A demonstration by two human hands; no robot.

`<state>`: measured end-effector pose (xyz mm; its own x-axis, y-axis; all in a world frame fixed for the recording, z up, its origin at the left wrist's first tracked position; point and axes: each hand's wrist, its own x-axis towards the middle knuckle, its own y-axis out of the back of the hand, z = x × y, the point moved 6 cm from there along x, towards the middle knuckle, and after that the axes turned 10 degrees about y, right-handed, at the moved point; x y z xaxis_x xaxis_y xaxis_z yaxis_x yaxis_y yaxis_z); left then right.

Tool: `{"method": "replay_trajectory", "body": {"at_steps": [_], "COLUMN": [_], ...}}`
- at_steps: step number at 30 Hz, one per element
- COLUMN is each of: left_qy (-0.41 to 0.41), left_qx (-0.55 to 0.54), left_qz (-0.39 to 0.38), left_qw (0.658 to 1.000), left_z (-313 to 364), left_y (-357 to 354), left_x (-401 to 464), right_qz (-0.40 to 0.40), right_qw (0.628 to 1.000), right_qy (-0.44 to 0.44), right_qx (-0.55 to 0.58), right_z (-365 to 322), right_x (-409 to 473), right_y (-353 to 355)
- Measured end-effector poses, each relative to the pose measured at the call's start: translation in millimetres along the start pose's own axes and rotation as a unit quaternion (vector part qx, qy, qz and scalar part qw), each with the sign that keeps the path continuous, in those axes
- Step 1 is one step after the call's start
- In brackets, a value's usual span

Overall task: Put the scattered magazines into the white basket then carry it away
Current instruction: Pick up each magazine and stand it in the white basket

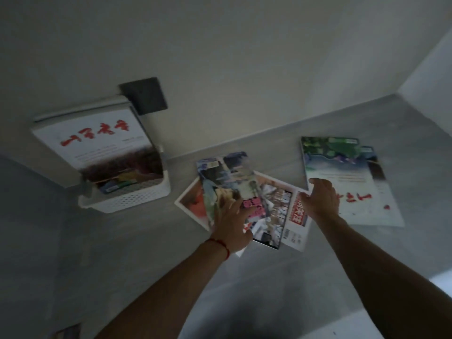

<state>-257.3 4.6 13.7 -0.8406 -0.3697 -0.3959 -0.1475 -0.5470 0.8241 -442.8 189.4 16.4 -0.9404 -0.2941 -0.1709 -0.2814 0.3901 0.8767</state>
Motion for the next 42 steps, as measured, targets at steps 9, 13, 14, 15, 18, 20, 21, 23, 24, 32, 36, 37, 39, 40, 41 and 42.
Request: {"method": "replay_trajectory", "body": {"at_steps": [9, 13, 14, 15, 18, 20, 21, 23, 24, 32, 36, 37, 39, 40, 41, 42], "left_qy": [0.026, 0.028, 0.031, 0.034, 0.038, 0.04, 0.04, 0.039, 0.04, 0.042, 0.013, -0.012, -0.071, -0.098, -0.122, -0.143], "left_qx": [0.141, 0.158, 0.153, 0.15, 0.15, 0.15, 0.15, 0.152, 0.151, 0.056, 0.106, 0.111, 0.119, 0.128, 0.145, 0.17], "left_qz": [-0.055, -0.078, -0.082, -0.085, -0.089, -0.096, -0.097, -0.1, -0.103, -0.06, 0.043, 0.056, 0.057, 0.045, 0.029, 0.011], "left_qw": [0.988, 0.984, 0.984, 0.984, 0.984, 0.983, 0.983, 0.982, 0.982, 0.996, 0.993, 0.992, 0.989, 0.986, 0.981, 0.975], "left_z": [10, 1, 1, 2, 2, 3, 4, 5, 5, 24, 54, 67, 96, 111, 125, 139], "left_y": [-46, -49, -49, -49, -48, -48, -47, -45, -45, -20, -8, -11, -20, -28, -36, -45], "left_x": [28, 34, 35, 35, 34, 34, 34, 34, 34, 38, 39, 39, 41, 44, 47, 51], "right_qz": [-0.092, -0.085, -0.087, -0.09, -0.086, -0.087, -0.093, -0.107, -0.109, -0.192, -0.137, -0.116, -0.086, -0.074, -0.056, -0.031], "right_qw": [0.991, 0.987, 0.986, 0.984, 0.982, 0.976, 0.971, 0.965, 0.966, 0.94, 0.96, 0.966, 0.974, 0.979, 0.985, 0.992], "right_qy": [-0.04, -0.041, -0.037, -0.031, -0.007, 0.028, 0.05, 0.099, 0.126, 0.232, 0.192, 0.187, 0.177, 0.165, 0.14, 0.106], "right_qx": [-0.09, -0.132, -0.14, -0.149, -0.167, -0.198, -0.216, -0.217, -0.197, -0.158, -0.15, -0.137, -0.113, -0.099, -0.08, -0.06], "right_z": [65, 68, 66, 64, 54, 48, 47, 48, 50, 92, 100, 99, 98, 100, 104, 110], "right_x": [17, 21, 23, 23, 20, 14, 9, -2, -8, -89, -116, -120, -126, -128, -128, -126], "right_y": [-14, -13, -11, -9, -2, -1, -2, -6, -6, -7, 0, 1, 1, 1, 3, 6]}}
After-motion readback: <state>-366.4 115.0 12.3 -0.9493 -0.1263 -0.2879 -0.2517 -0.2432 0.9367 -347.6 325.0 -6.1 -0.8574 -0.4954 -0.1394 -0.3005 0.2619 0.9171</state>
